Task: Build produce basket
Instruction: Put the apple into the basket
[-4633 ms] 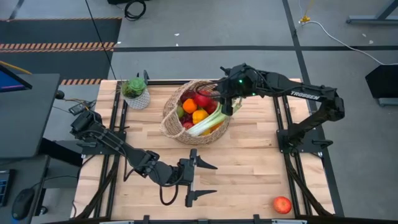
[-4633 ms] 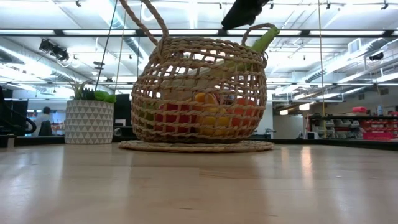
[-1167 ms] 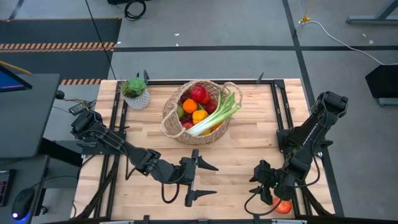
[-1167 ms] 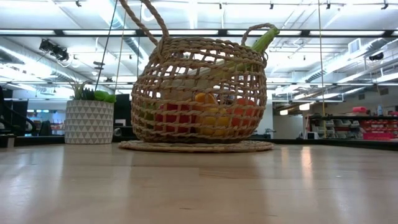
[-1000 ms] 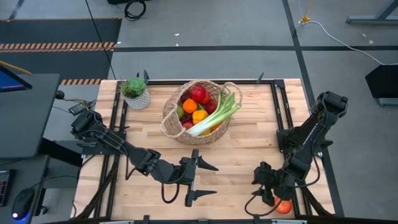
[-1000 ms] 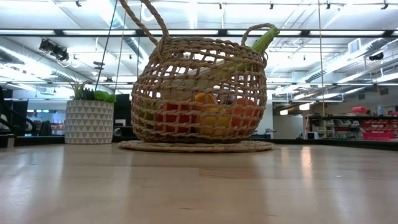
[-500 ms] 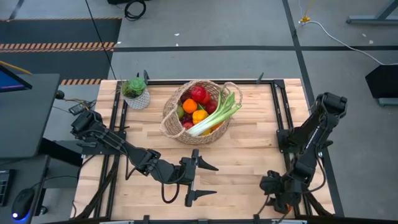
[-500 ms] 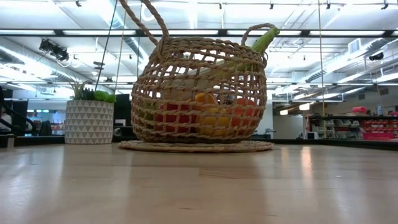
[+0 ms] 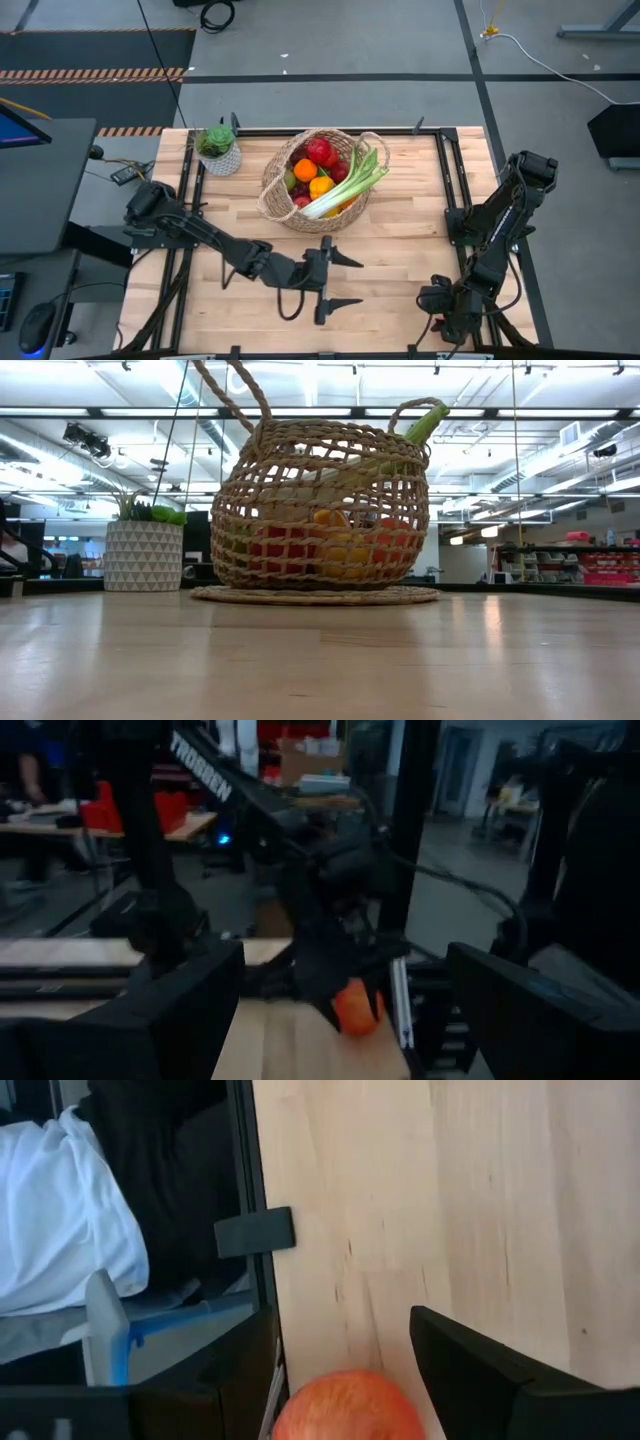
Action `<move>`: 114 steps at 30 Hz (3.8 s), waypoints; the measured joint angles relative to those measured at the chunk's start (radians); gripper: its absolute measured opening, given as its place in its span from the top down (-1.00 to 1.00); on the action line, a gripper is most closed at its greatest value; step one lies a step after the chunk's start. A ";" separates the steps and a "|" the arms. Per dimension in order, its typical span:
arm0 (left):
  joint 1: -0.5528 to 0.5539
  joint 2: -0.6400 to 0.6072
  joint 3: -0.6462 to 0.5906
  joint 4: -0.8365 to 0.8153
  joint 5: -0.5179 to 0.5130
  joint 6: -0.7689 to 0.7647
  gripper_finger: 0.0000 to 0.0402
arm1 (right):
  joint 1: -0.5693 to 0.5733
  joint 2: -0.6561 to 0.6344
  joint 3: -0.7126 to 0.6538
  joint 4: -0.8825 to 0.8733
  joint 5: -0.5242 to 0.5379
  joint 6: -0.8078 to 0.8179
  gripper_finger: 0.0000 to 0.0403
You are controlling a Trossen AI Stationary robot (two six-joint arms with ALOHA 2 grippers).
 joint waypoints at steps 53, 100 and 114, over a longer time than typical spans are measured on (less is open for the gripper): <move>-0.155 0.124 0.001 0.208 0.151 -0.043 -0.76 | 0.024 0.075 0.055 -0.059 -0.549 0.761 -0.17; -0.188 0.124 0.001 0.210 0.111 -0.043 -0.76 | 0.007 0.075 0.053 0.039 -0.571 0.650 -0.12; -0.187 0.123 0.001 0.206 0.109 -0.039 -0.76 | 0.024 0.168 0.084 0.189 -0.418 0.276 -0.08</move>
